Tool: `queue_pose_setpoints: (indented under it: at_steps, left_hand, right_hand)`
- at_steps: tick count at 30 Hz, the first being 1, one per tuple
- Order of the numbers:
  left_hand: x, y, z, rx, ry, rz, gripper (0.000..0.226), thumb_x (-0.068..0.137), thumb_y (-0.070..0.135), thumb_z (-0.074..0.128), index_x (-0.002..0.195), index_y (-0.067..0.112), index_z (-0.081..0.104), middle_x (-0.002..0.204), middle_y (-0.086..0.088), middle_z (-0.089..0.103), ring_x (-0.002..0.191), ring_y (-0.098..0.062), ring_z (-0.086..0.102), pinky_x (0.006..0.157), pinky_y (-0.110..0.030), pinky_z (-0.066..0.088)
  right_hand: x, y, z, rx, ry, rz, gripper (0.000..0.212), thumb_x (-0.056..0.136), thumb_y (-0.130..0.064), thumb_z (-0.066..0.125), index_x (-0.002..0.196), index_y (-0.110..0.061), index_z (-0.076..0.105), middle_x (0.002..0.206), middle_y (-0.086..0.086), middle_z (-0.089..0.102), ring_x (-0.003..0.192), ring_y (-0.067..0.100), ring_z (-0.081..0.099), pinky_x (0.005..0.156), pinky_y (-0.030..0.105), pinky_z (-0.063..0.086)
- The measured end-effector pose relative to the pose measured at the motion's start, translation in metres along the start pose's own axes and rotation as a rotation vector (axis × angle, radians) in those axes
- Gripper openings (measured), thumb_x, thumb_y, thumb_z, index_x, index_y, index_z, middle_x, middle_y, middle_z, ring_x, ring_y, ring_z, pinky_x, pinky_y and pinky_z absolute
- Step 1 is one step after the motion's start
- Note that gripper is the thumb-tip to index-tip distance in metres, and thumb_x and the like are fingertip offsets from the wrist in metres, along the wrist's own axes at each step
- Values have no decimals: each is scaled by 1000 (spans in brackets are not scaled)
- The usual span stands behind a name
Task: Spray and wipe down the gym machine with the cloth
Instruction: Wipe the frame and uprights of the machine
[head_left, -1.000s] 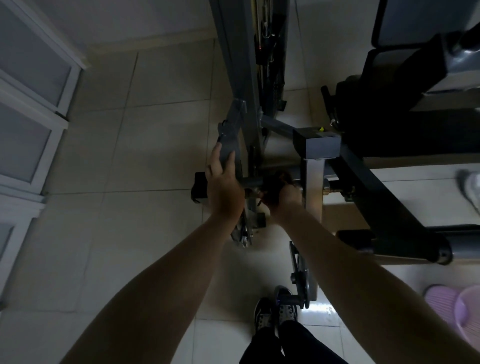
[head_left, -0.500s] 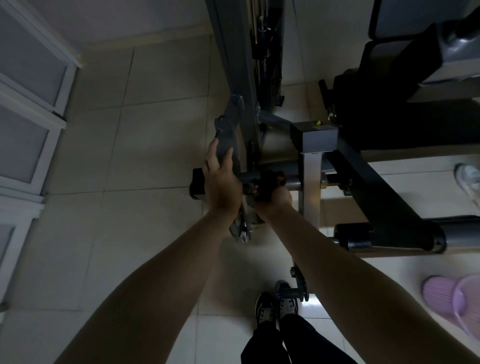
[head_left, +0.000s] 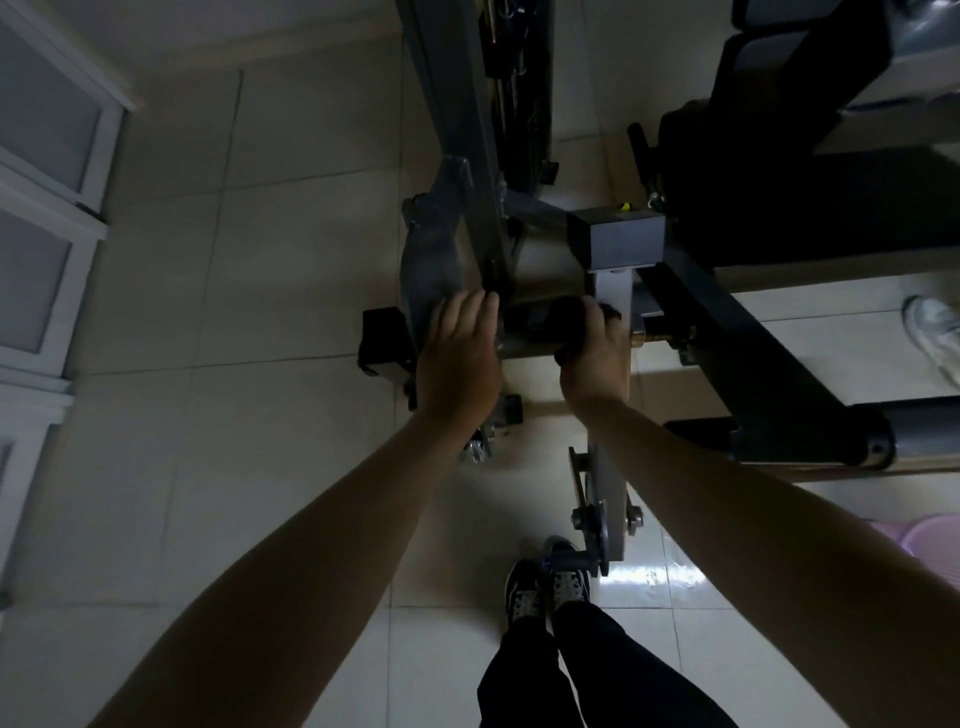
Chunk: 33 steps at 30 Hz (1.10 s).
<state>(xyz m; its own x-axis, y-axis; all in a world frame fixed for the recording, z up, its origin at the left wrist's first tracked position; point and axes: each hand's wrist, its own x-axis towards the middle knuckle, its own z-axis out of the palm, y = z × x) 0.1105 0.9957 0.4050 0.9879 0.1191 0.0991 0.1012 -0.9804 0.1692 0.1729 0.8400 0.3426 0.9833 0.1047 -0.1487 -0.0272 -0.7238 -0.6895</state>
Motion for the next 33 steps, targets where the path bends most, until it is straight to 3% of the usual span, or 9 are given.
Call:
queue_pose_setpoints:
  at_steps: [2,4,9,13,16,21,25,28,33]
  left_hand:
    - [4,1,4,9,-122,-79,51,98,13,42,149,10,45,151,-7,49,143,-27,38,114,-44,35]
    - [9,2,3,-6,-207,-149,53,101,12,41,154,16,37,156,0,42,145,-22,33,106,-41,42]
    - [15,4,2,-38,-215,-215,51,104,11,36,154,21,37,157,3,41,145,-19,32,108,-40,41]
    - [14,2,7,-65,-191,-233,51,103,13,42,153,21,41,155,4,44,144,-18,34,106,-38,40]
    - [14,0,10,-72,-181,-211,52,101,10,45,152,20,43,153,3,47,143,-19,37,106,-39,42]
    - [15,2,16,-106,-168,-215,55,98,6,46,151,17,44,152,-1,48,141,-23,42,106,-40,43]
    - [19,7,23,-102,-145,-231,51,95,6,48,145,15,50,145,-4,54,132,-27,51,104,-42,47]
    - [18,5,22,-135,-174,-258,52,98,4,42,148,17,47,151,-3,49,138,-26,46,110,-42,43]
    - [24,3,1,-153,-325,-223,52,100,11,44,151,16,41,153,-5,46,137,-31,48,107,-45,46]
  right_hand:
    - [-3,-2,19,-133,-81,18,71,95,-10,59,156,-26,27,157,10,29,138,30,35,96,28,35]
    - [-1,-7,49,-101,-178,-7,63,98,-11,53,155,-26,33,162,7,25,146,33,25,114,42,37]
    - [9,-16,80,-128,-284,-140,42,96,-10,55,136,-23,58,154,2,42,140,25,38,105,45,47]
    - [18,4,30,-320,-415,-221,60,100,-10,49,154,-30,33,162,5,26,131,32,47,98,46,50]
    - [22,20,6,-479,-366,-154,67,103,-14,48,159,-32,15,165,6,20,135,33,44,101,42,45]
    - [17,13,19,-334,-270,-32,72,95,-7,58,156,-29,26,162,6,26,127,34,52,95,42,50]
    - [-1,-19,42,-80,-428,-41,36,98,-22,53,133,-30,54,120,5,66,101,28,66,83,44,57]
    - [5,-28,23,-58,-512,-49,28,101,-34,50,125,-25,60,104,4,67,93,24,66,82,42,57]
    - [-4,13,-5,203,-575,123,24,103,-24,45,116,-22,65,86,12,71,76,27,70,68,43,60]
